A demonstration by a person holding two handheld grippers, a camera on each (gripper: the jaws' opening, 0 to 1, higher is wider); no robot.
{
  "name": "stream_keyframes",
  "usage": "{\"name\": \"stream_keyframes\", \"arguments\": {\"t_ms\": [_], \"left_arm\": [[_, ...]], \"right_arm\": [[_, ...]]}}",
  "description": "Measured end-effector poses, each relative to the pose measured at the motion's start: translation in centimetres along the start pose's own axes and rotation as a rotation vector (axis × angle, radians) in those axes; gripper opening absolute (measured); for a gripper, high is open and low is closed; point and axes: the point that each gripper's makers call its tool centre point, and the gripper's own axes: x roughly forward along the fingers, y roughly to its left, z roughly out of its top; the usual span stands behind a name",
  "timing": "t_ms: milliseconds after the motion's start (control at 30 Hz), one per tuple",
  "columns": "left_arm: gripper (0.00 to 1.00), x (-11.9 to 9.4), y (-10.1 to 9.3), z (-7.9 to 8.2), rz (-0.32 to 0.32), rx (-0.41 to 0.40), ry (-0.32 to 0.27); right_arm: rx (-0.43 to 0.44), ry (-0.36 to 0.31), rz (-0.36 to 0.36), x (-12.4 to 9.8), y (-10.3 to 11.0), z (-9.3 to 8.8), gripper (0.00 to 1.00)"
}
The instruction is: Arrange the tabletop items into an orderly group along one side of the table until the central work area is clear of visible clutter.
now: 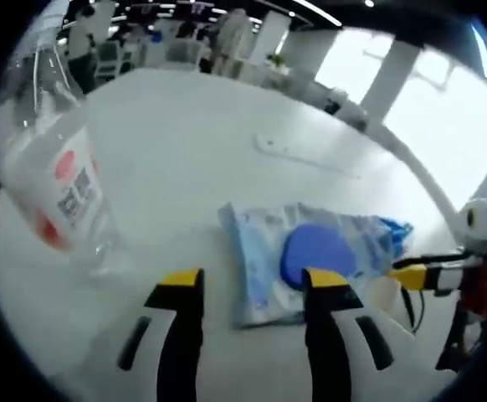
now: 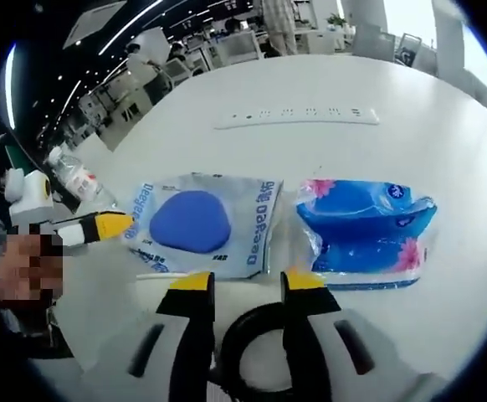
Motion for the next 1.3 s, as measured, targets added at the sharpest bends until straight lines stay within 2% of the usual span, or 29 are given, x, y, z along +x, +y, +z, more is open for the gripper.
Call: {"name": "stream_keyframes", "arguments": {"t_ms": [200,367,633,900,1067,1133,1300], "left_arm": [[0.46,-1.2,-0.4,-0.2,-0.001,0.065,0.003],[0.50,-2.6,-1.5,-0.6,-0.021,0.107,-0.003],[0.58,-5.1,-2.8,-2.0,-0.059,0.130,-0.010],[0.64,-6.3,-2.4,-3.1,-0.081,0.153,-0.009],[0.68,-8.2,-2.5,-4.9,-0.095,0.167,-0.001],[0.68,-9.3,-2.3,-5.7,-0.082,0.154,-0.008],[0.71,-10.8,-2.3,-8.1,-0.089,0.151,0.010]], "right_arm": [[0.013,-0.019,0.004,-1.1,0.5,0.3,0.35],[-0.012,-0.041,-0.006,-1.7,0.6,0.3,0.40],[-0.019,-0.036,0.003,-3.6,1.6,-0.8,0.46],[-0.028,-0.048,0.022,-5.4,2.5,-2.1,0.53],[-0.031,-0.057,0.009,-6.3,2.3,-3.0,0.53],[-0.026,-0.064,-0.011,-6.8,1.9,-3.4,0.53],[-0.060,-0.066,-0.005,-7.6,2.6,-4.2,0.57]]}}
